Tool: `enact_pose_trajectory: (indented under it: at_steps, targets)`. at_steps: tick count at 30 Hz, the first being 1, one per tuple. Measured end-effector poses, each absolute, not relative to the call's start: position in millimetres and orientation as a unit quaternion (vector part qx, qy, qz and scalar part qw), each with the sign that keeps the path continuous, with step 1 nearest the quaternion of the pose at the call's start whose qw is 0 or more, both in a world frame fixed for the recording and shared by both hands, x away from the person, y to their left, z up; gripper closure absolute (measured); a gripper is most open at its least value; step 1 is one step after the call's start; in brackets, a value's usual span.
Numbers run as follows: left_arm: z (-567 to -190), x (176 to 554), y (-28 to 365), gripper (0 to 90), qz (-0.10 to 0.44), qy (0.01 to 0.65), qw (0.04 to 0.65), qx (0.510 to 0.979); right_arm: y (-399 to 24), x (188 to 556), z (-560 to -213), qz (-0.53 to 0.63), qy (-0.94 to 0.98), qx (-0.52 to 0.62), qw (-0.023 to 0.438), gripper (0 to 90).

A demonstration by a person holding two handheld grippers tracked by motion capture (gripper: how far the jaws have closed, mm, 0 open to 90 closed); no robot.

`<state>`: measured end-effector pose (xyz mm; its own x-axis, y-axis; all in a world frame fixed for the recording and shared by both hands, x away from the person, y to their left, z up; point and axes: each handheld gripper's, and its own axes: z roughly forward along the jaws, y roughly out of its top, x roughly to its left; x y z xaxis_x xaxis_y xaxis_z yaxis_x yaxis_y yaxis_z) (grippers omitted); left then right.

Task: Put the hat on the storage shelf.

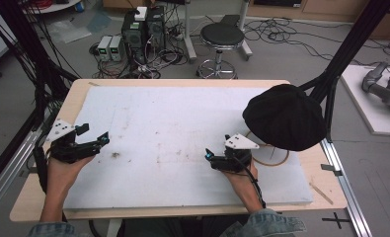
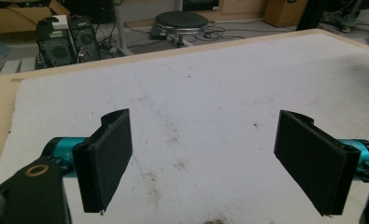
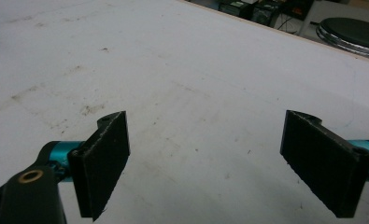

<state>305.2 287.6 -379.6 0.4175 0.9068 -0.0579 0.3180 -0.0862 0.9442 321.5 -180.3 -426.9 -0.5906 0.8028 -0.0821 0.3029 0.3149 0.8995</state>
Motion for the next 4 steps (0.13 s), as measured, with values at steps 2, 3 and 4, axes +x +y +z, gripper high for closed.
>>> enact_pose_trajectory:
  at_steps: [2,3,4]
  targets:
    - [-380.0,305.7,287.2,19.7,0.293,0.453,0.502,0.676,-181.0,321.2,-426.8,0.461,0.762,0.364,0.273,15.8]
    - [-380.5,306.0,286.8,19.7,0.292,0.453,0.501,0.677,-181.1,321.2,-426.8,0.461,0.762,0.364,0.273,15.8]
    - [-380.5,306.0,286.8,19.8,0.292,0.453,0.501,0.677,-181.1,321.2,-426.8,0.461,0.762,0.364,0.273,15.8]
